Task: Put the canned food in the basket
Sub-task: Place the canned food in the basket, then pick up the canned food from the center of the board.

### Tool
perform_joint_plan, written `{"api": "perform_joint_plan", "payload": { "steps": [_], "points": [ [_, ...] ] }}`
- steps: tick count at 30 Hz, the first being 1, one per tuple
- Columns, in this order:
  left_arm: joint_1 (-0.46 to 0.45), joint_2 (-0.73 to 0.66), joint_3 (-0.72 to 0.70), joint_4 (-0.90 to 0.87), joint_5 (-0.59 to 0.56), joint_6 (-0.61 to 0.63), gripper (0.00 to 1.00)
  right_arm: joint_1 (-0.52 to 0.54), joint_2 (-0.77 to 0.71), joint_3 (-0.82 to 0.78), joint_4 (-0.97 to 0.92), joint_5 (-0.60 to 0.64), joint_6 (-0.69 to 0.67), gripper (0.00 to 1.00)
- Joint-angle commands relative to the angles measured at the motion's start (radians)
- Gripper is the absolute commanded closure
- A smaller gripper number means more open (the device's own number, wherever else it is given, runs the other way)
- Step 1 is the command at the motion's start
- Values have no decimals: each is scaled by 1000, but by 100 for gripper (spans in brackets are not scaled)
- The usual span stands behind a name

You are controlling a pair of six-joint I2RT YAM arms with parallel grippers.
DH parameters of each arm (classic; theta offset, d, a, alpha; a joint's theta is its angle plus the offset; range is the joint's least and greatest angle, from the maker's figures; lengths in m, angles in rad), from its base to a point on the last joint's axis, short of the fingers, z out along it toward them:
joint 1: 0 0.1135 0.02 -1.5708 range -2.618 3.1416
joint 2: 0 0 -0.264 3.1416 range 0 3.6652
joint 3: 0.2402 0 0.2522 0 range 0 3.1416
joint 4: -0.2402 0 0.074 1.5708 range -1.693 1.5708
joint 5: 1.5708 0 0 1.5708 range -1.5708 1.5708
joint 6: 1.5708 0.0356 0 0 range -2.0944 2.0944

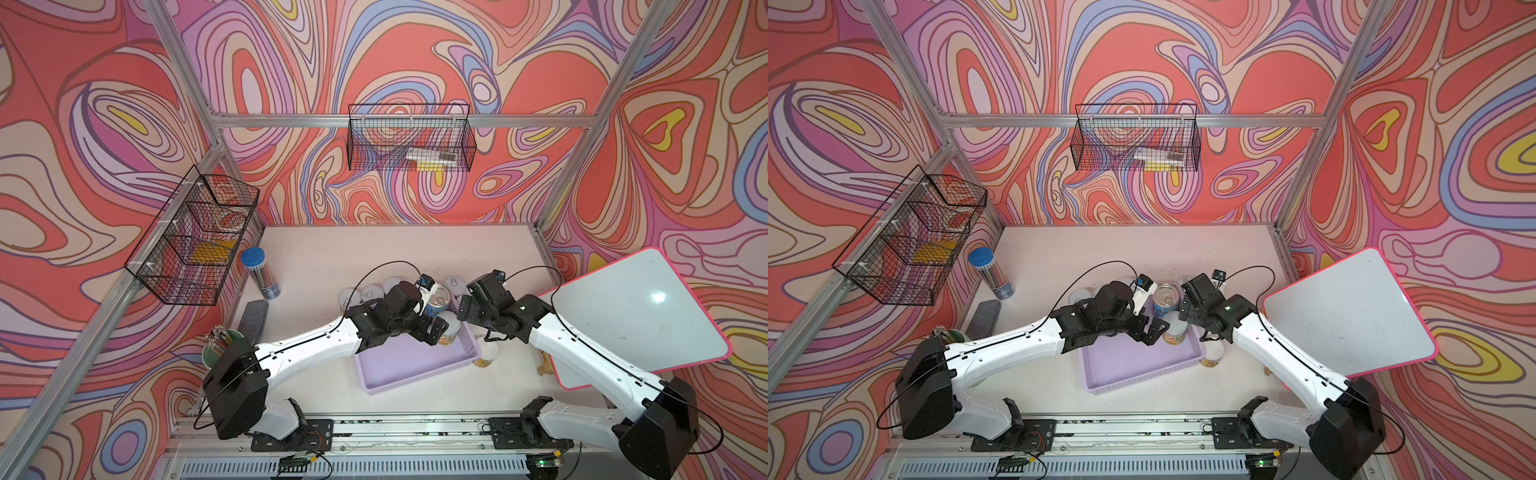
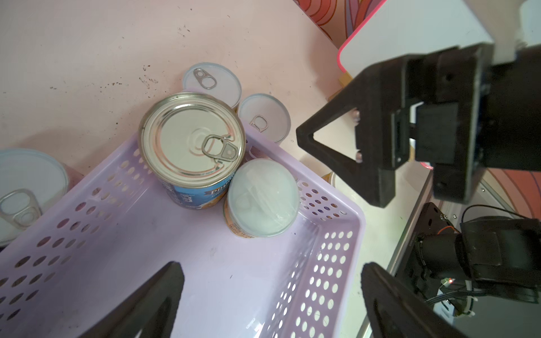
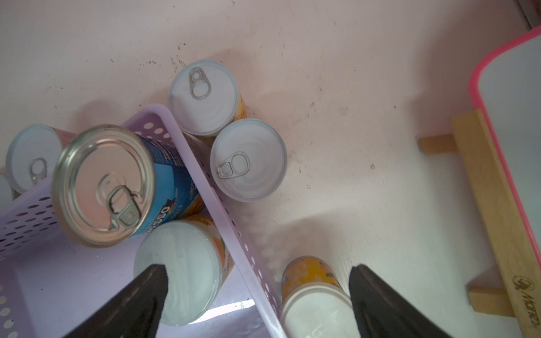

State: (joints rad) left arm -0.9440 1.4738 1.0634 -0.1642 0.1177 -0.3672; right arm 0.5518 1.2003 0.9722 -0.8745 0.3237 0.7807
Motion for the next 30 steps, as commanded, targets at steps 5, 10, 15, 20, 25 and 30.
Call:
{"api": "perform_joint_plan", "payload": {
  "steps": [5,10,15,20,25,30],
  "points": [
    [-62,50,99,-117,-35,149,1,-74,-31,-23,-103,-56,66,3],
    [-82,68,159,-144,15,238,1,-136,-36,-36,-126,-126,89,3],
    [-90,108,234,-159,88,286,1,-175,-47,-52,-135,-204,111,3],
    [-107,124,276,-197,95,378,1,-178,-48,-81,-115,-243,143,2],
    [-107,122,225,-113,109,460,1,-185,-46,-114,-113,-233,170,2],
    [-106,140,199,-19,194,497,1,-185,-48,-142,-109,-249,198,2]
  ]
}}
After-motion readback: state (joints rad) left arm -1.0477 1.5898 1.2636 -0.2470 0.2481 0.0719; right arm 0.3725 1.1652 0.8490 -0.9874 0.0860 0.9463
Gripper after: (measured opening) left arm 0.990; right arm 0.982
